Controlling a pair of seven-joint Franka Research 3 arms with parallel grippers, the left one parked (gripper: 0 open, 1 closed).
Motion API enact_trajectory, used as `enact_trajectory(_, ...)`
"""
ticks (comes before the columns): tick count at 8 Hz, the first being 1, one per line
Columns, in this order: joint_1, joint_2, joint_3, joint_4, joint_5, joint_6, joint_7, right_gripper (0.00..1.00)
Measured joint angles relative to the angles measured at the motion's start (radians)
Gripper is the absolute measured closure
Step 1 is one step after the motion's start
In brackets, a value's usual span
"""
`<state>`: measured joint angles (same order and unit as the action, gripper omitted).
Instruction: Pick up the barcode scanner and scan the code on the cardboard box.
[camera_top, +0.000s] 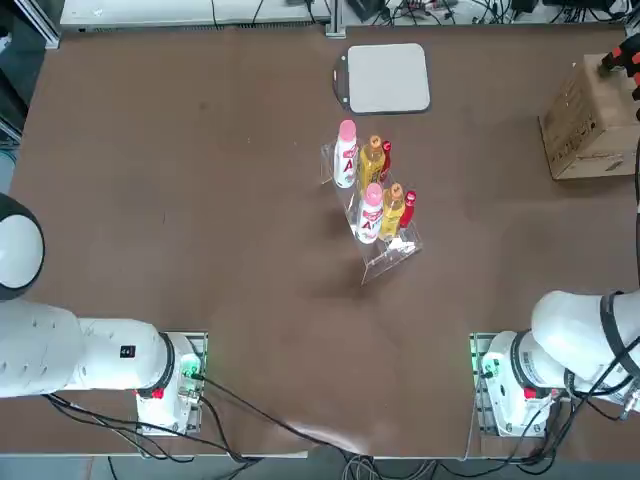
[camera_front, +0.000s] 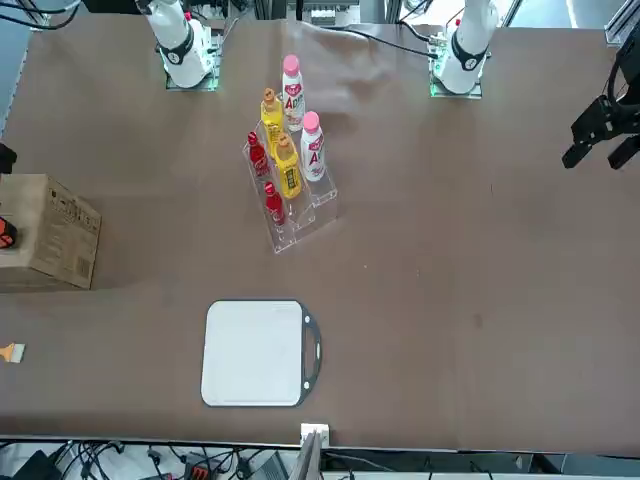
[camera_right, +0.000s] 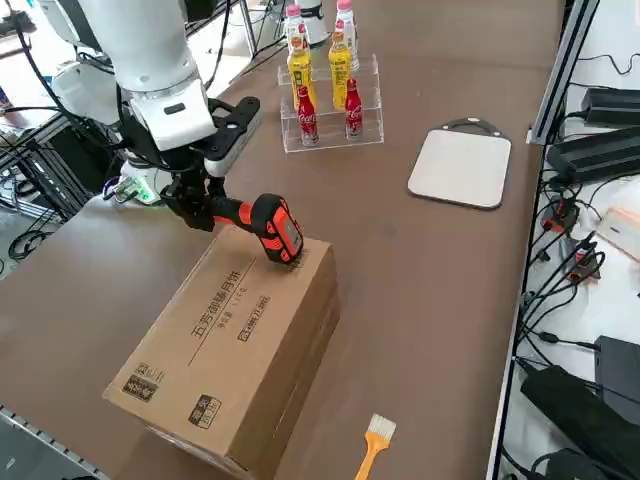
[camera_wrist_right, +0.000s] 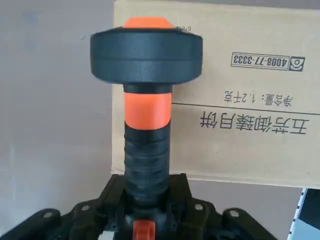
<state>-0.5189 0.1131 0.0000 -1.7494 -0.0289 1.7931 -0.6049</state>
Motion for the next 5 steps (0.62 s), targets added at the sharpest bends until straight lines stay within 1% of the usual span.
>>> enact_trajectory(2,0.001,0.0,0.004,0.0,0.0,0.0,-0.002,0.57)
enact_trajectory(3,0.008,-0.002,0.014,0.002,0.0,-0.001,-0.002,0.57)
enact_trajectory(4,0.038,-0.006,0.026,0.005,0.0,-0.006,0.012,0.57)
enact_trajectory(5,0.095,-0.014,0.032,0.008,0.001,-0.015,0.067,0.57)
